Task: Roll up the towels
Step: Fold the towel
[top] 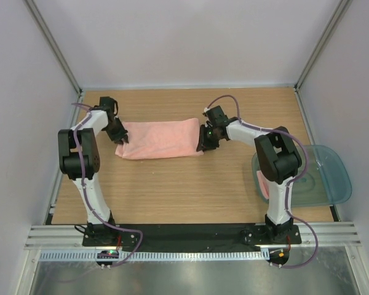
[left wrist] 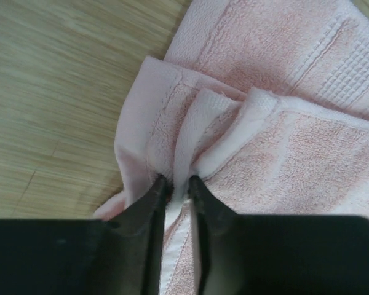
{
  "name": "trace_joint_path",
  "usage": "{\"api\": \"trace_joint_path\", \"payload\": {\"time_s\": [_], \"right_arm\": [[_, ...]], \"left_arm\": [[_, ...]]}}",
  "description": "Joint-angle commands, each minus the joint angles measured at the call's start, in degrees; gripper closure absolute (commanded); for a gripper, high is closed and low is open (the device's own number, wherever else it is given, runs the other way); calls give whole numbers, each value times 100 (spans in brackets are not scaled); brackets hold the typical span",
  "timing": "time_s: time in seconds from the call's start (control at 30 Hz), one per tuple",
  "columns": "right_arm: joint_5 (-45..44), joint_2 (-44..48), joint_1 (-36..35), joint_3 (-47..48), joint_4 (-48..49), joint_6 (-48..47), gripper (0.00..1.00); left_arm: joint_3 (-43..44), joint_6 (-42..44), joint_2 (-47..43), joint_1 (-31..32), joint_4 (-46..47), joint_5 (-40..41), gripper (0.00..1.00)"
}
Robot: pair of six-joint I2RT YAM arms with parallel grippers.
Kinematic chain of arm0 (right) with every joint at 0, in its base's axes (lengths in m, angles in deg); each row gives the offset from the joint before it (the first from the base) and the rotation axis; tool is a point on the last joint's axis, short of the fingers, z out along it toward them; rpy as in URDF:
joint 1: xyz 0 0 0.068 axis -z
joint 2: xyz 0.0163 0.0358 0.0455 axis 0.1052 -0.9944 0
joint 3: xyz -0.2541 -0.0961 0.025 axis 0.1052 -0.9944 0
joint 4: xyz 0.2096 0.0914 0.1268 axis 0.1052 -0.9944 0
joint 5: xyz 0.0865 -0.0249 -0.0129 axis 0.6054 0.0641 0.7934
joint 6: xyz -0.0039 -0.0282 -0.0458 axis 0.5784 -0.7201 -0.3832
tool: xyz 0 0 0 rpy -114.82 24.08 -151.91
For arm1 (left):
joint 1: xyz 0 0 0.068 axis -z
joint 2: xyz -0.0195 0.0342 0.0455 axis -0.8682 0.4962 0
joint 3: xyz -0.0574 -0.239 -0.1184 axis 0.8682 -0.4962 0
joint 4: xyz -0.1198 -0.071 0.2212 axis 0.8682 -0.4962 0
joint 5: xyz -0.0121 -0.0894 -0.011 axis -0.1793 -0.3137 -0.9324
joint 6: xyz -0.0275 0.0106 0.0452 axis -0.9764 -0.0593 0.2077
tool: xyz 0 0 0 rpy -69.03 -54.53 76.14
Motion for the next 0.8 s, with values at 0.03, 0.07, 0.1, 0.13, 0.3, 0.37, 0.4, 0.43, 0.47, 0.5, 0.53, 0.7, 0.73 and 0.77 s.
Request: {"api": "trace_joint_path", "payload": {"time_s": [0.03, 0.07, 0.1, 0.13, 0.3, 0.37, 0.4, 0.43, 0.47, 0.5, 0.53, 0.7, 0.73, 0.77], "right_arm": [[-437, 403, -17, -671, -428, -348, 70], [-664, 447, -17, -741, -472, -418, 71], [-762, 517, -9, -803, -551, -436, 71], [-884, 552, -9, -890, -586, -445, 70], [-790, 658, -17, -962, -657, -401, 56], [-763, 711, -17, -883, -701, -392, 42], [-815, 720, -17, -839, -779, -401, 37], [-841, 763, -9, -743, -832, -418, 30], [-850, 790, -9, -707, -867, -427, 28], [-868, 825, -17, -681, -937, -436, 25], [-885, 895, -9, -646, -955, -445, 24], [-947, 1010, -9, -558, -1069, -445, 22], [-947, 1001, -17, -549, -1079, -453, 21], [-947, 1010, -17, -531, -1114, -453, 20]], "left_arm": [[160, 172, 34, 0, 195, -280, 88], [168, 180, -10, 0, 169, -280, 92], [212, 189, -80, 0, 152, -245, 93], [247, 224, -133, 0, 134, -166, 96], [721, 444, -230, 0, -111, -130, 99], [862, 497, -186, 0, -156, -130, 100], [863, 506, -160, 0, -165, -113, 100], [819, 540, -151, -9, -130, -156, 100], [758, 610, -159, 0, -43, -235, 100], [679, 611, -220, -9, 106, -349, 100], [582, 611, -247, 0, 160, -394, 100], [502, 699, -572, 52, 389, -456, 93], [511, 708, -625, 53, 363, -282, 77], [563, 717, -625, 44, 310, -175, 68]]}}
